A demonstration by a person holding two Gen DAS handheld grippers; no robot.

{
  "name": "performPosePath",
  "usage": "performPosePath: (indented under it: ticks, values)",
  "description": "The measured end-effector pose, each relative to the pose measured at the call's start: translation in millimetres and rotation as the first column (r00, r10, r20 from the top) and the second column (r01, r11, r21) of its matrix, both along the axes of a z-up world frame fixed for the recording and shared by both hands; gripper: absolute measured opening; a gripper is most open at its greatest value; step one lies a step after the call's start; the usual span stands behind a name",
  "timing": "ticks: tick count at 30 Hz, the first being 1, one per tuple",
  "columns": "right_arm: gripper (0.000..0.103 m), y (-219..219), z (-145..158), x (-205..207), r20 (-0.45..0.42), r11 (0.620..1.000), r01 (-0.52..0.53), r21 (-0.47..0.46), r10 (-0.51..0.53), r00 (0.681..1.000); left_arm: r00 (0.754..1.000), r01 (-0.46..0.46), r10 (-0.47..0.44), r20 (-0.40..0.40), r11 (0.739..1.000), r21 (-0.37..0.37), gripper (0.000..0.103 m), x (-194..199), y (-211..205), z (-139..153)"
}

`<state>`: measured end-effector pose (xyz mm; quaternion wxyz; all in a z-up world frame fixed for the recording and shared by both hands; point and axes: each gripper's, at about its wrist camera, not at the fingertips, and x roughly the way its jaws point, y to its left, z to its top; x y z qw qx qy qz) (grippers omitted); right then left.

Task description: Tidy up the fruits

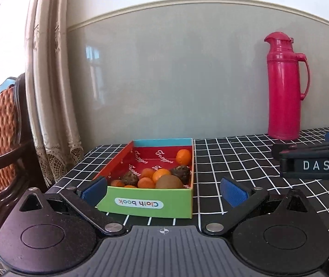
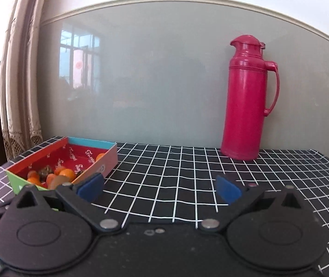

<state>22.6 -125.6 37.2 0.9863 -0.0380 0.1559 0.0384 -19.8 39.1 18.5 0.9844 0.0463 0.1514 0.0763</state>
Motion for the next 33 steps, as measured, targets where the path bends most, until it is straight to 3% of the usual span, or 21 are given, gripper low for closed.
performPosePath:
  ticks: [7,33]
  values:
    - [0.103,9.7,-2.8,0.1,-0.003,0.999,-0.02,-0.031,0.02,1.0,1.0,-0.015,0.015,0.006,0.999,-0.039,0.103,0.3,11.6,0.7]
    - [0.103,5.9,-2.8,1.6,-0.014,1.0,-0.004,-0.016,0.004,1.0,1.0,-0.004,0.005,0.028,0.999,-0.052,0.103,-0.6,12.8,-0.1]
